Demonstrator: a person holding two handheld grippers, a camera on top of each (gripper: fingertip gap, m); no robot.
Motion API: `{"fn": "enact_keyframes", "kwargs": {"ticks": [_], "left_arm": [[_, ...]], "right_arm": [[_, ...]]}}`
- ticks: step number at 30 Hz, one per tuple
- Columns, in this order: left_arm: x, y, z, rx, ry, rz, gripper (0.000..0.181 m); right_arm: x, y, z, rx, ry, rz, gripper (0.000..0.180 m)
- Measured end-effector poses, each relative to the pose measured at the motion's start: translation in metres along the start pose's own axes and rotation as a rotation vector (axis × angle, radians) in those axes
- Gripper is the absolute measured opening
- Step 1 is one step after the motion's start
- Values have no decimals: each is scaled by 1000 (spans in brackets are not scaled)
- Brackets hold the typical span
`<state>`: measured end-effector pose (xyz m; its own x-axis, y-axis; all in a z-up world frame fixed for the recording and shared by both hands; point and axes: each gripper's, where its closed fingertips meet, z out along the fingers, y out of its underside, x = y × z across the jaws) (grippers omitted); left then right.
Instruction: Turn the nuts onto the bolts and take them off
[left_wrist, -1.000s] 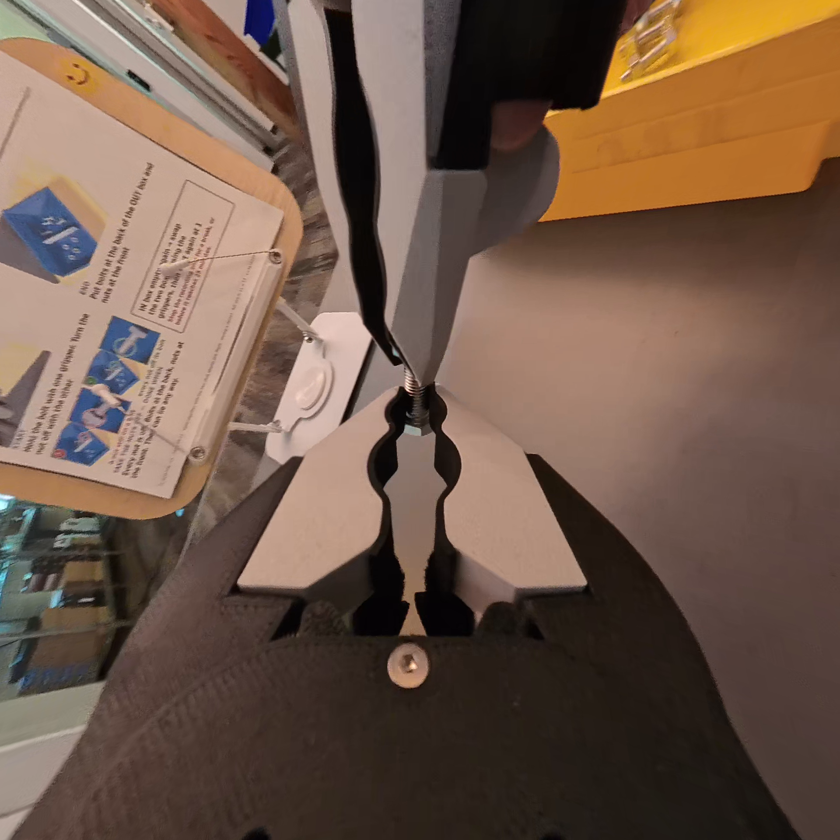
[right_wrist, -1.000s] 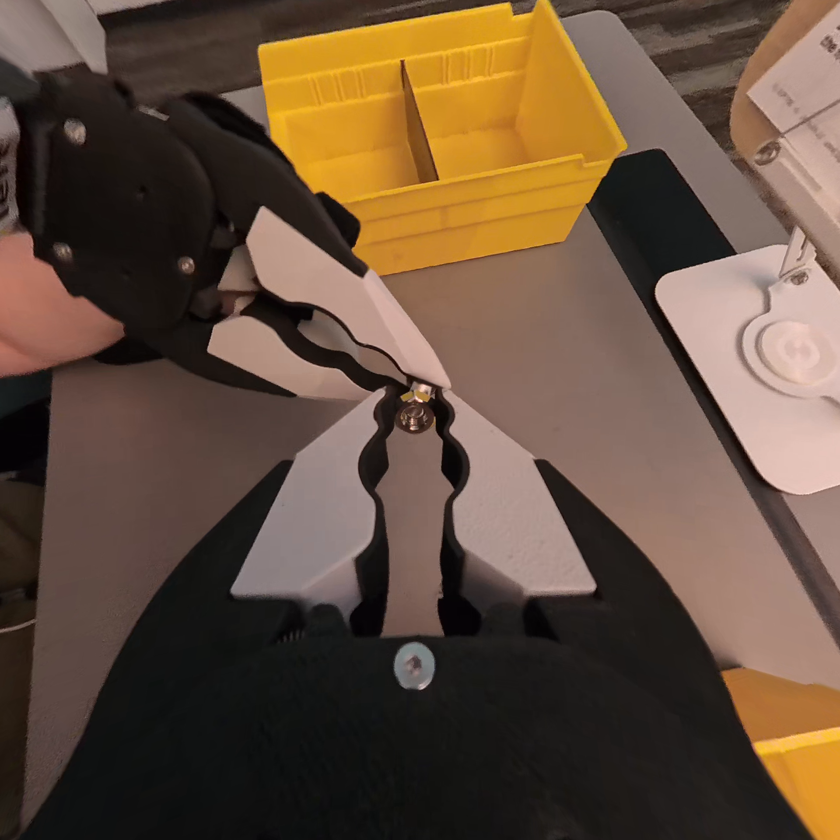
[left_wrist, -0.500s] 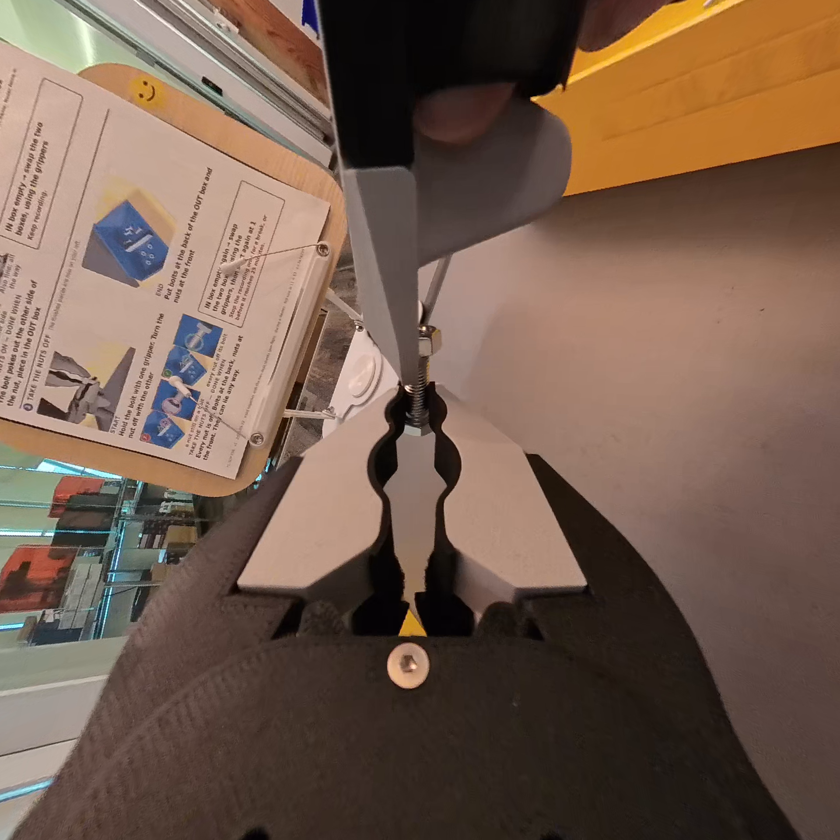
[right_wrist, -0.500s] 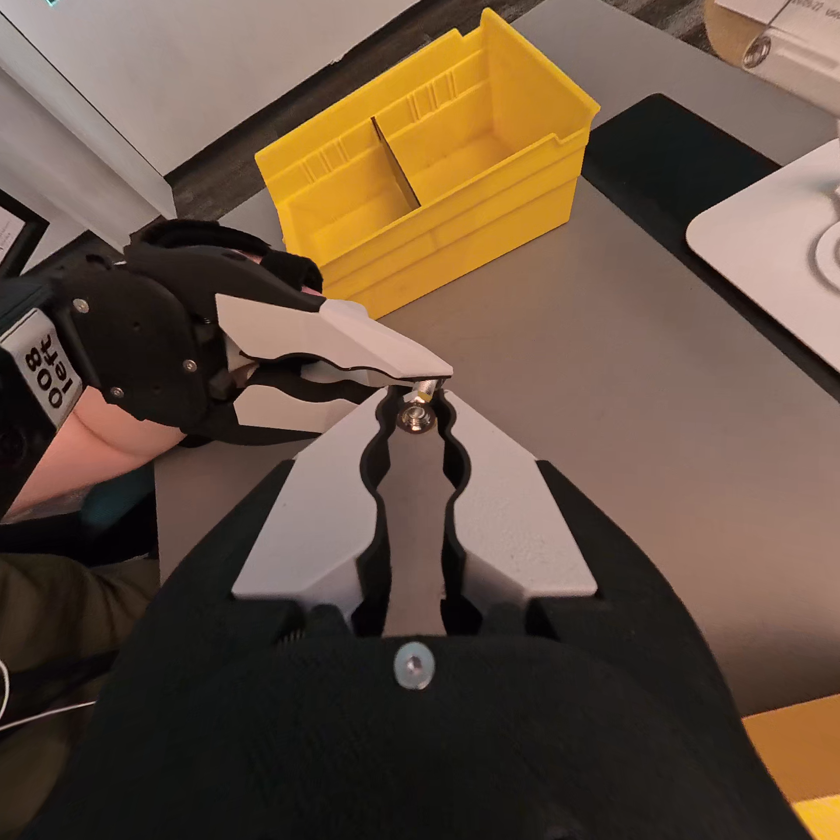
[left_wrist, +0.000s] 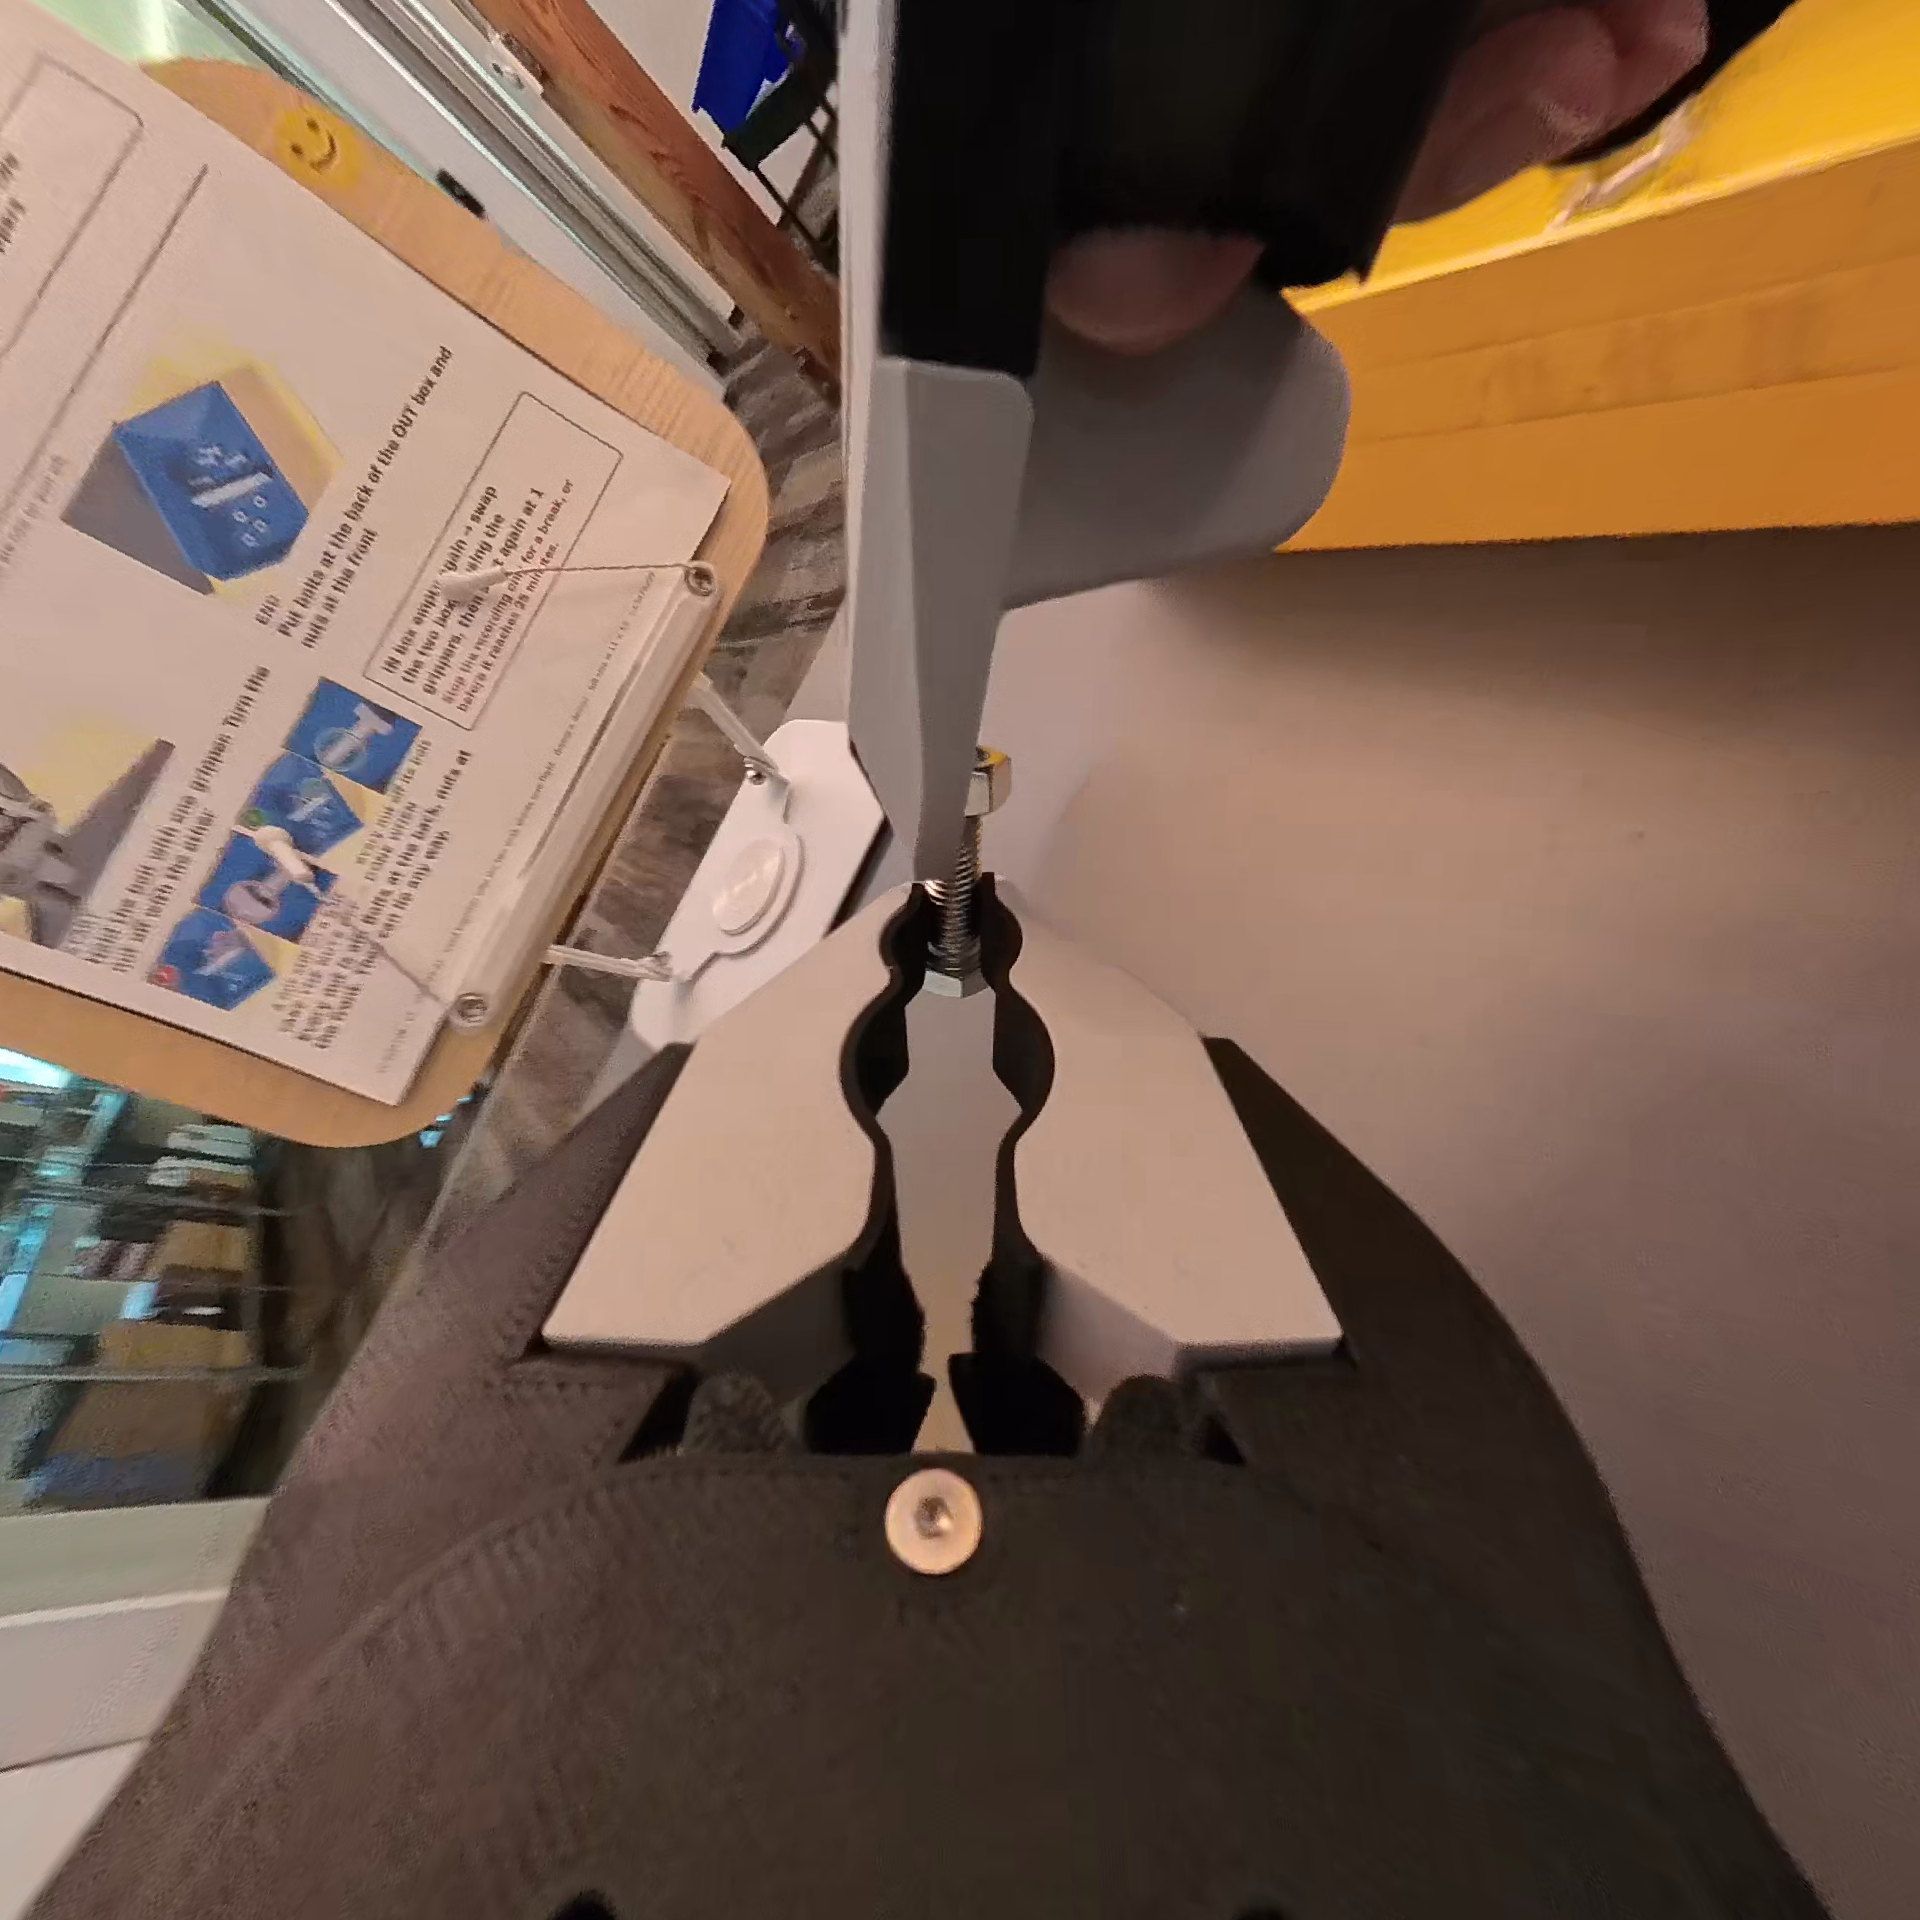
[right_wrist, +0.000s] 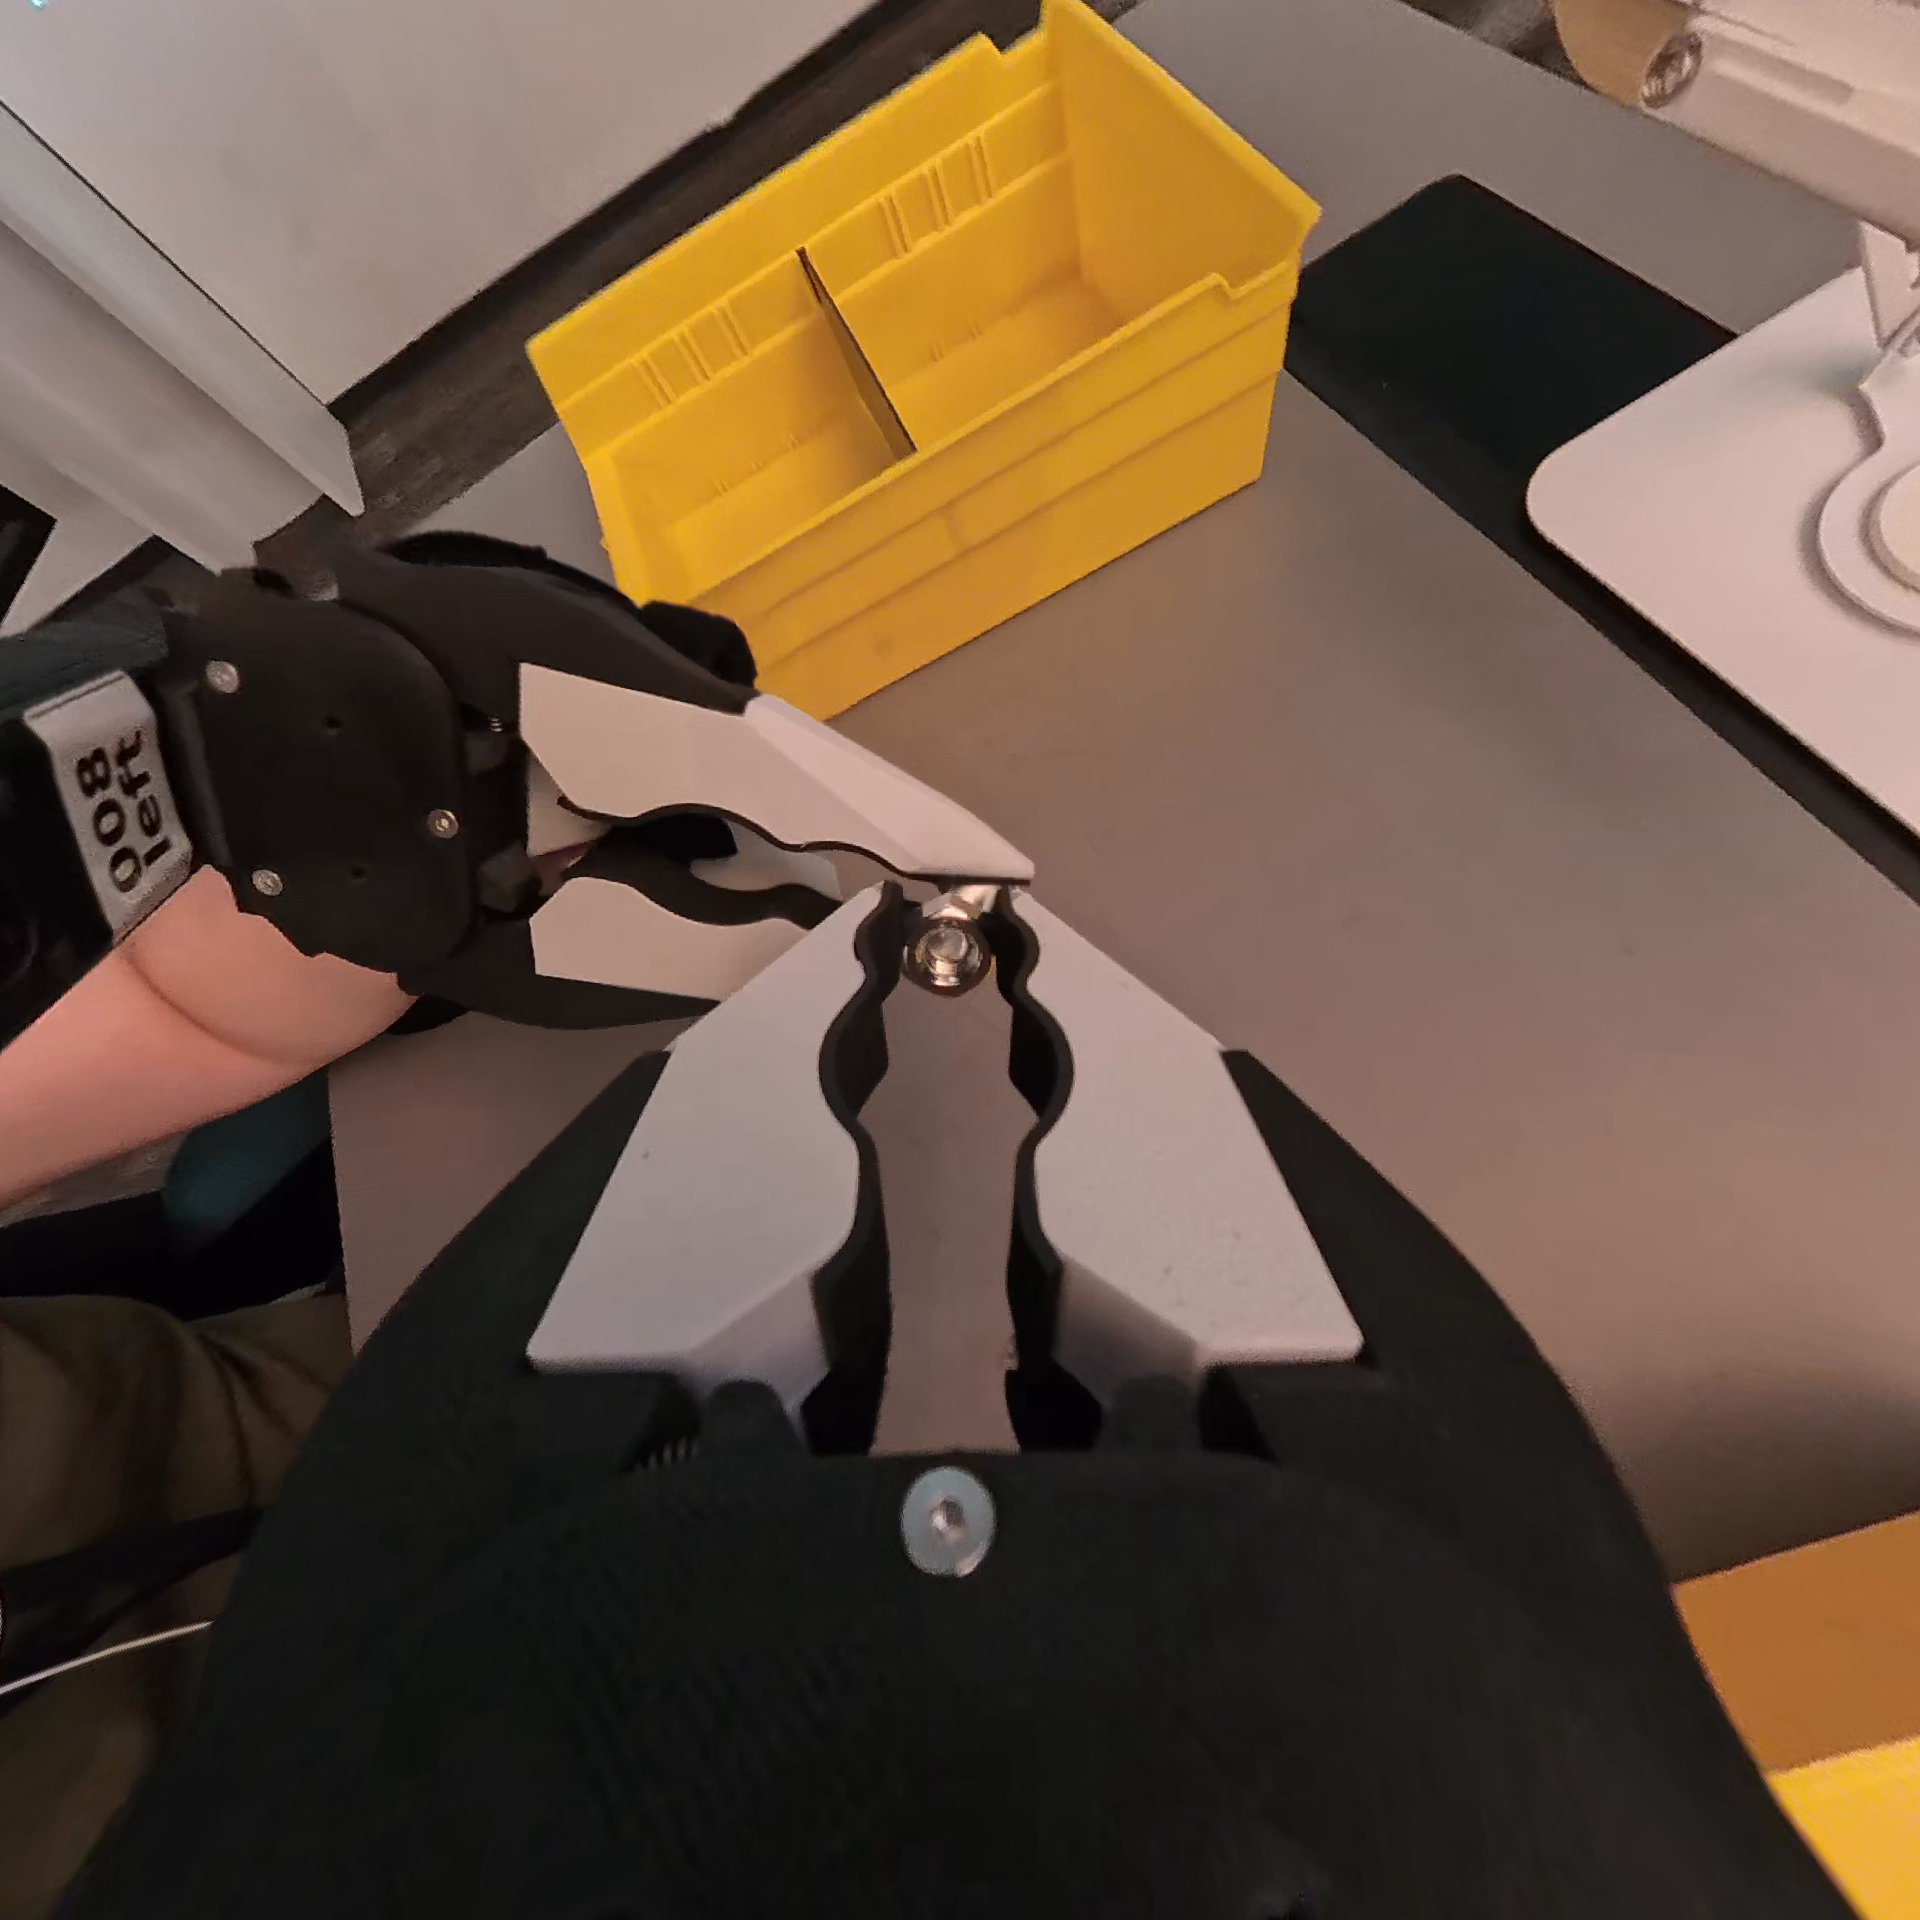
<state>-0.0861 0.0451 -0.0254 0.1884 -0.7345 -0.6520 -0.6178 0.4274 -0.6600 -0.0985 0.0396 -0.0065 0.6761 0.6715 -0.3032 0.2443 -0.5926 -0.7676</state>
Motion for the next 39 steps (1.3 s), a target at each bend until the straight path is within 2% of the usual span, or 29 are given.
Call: {"fn": "enact_keyframes", "kwargs": {"ticks": [6,16,21,25,28,30,33,35,39], "left_arm": [[16,3,13,74,87,-199,8],[13,3,12,91,92,-233,8],[12,3,11,95,92,-245,7],[9,3,9,111,99,-273,7],[10,-1,7,138,126,-292,8],[14,-5,5,159,162,-287,8],[20,-9,3,181,202,-270,8],[23,-11,2,189,220,-263,7],[27,-12,1,192,233,-247,7]], "right_arm": [[10,12,4,-65,30,24,16],[10,11,8,-60,43,-3,18],[8,7,6,-41,47,-60,28],[3,3,-2,-29,48,-230,44],[-2,7,-11,-35,64,-535,55],[1,10,-15,-27,124,-752,55],[-3,16,-16,-17,145,-959,40],[-4,20,-14,-27,136,-998,35],[-1,23,-11,-47,120,-945,30]]}}
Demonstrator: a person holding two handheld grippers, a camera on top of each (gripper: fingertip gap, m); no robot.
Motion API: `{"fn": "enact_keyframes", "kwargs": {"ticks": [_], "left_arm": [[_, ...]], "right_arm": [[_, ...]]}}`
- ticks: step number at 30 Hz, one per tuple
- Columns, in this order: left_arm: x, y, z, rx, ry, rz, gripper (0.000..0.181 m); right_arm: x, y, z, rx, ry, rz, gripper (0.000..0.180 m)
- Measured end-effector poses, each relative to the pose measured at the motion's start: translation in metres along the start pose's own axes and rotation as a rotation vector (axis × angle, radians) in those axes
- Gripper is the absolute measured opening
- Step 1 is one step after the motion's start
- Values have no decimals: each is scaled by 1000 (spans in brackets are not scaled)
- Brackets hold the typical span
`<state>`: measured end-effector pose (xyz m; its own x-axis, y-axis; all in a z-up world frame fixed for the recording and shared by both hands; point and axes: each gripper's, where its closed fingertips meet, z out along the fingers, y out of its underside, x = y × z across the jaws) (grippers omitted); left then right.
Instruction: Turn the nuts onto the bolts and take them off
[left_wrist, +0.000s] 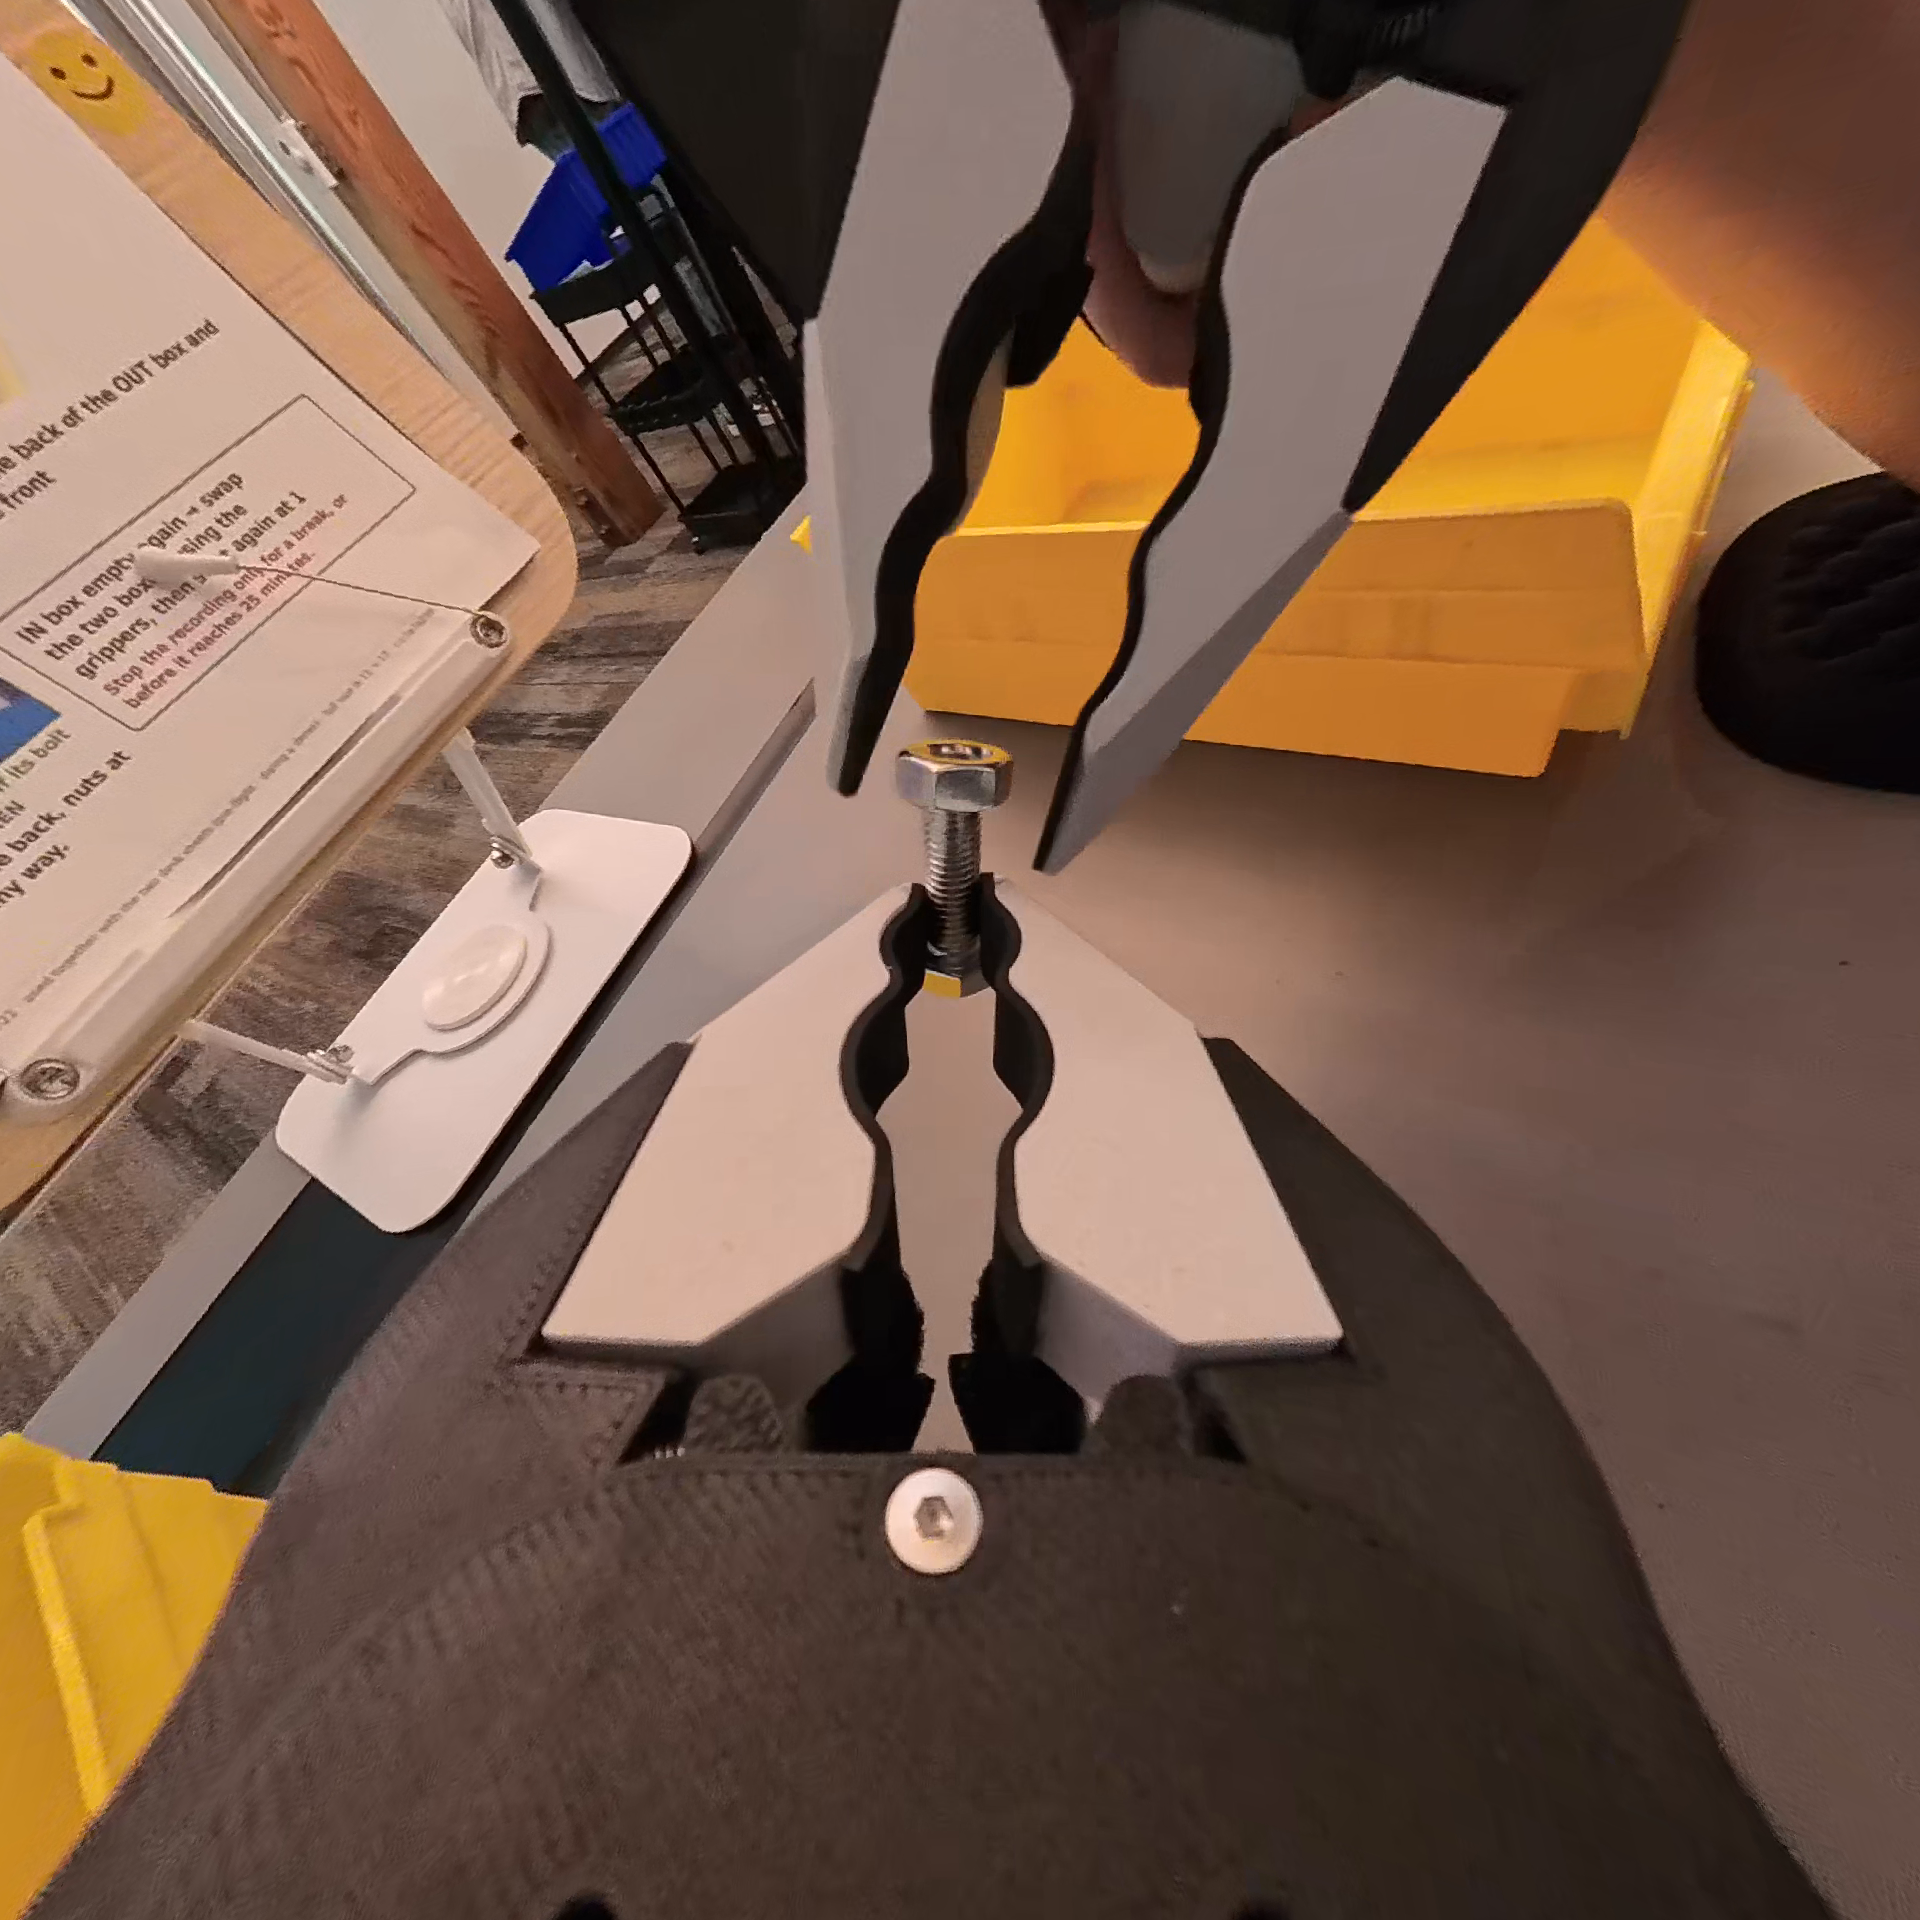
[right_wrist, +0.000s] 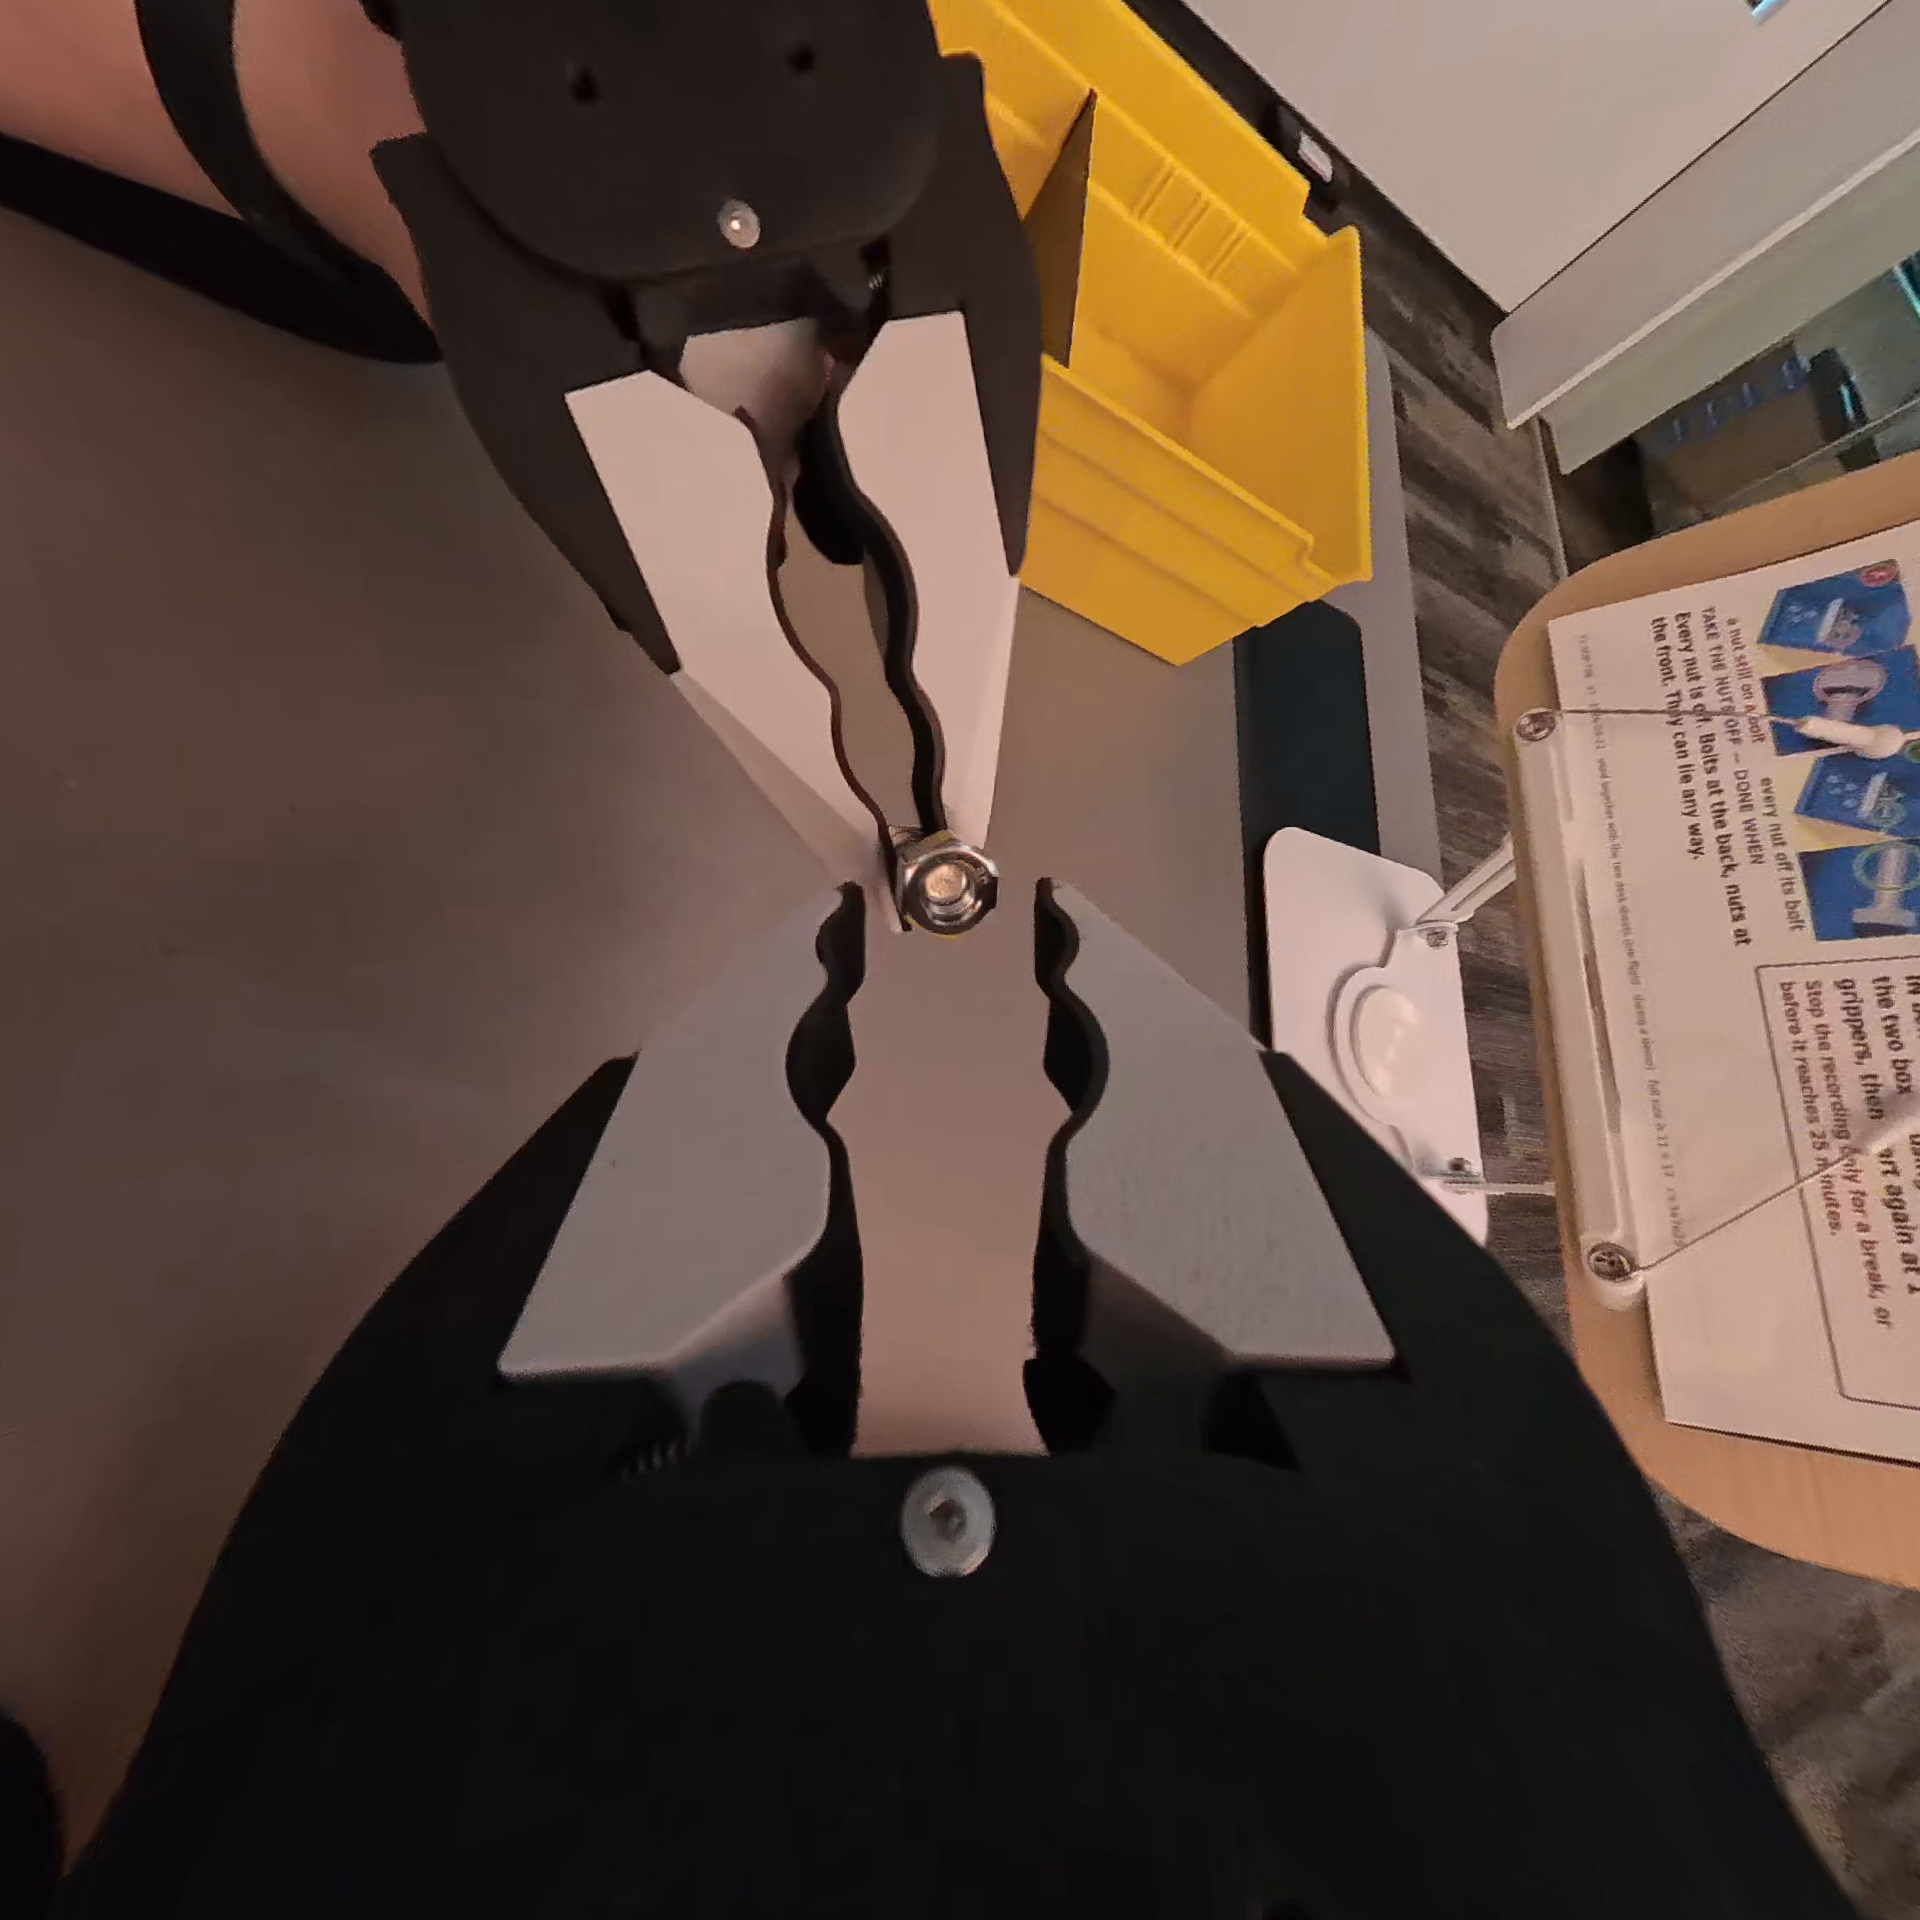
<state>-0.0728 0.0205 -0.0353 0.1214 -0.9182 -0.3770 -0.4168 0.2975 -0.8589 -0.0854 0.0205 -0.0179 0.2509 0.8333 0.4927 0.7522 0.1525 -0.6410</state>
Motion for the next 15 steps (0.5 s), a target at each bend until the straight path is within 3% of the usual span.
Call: {"fn": "enact_keyframes", "kwargs": {"ticks": [6,15], "left_arm": [[1,2,1,-14,2,11,8],[11,13,6,-93,41,68,8]], "right_arm": [[-2,-2,-3,18,-25,29,17],[-12,11,0,-112,-25,-102,17]]}}
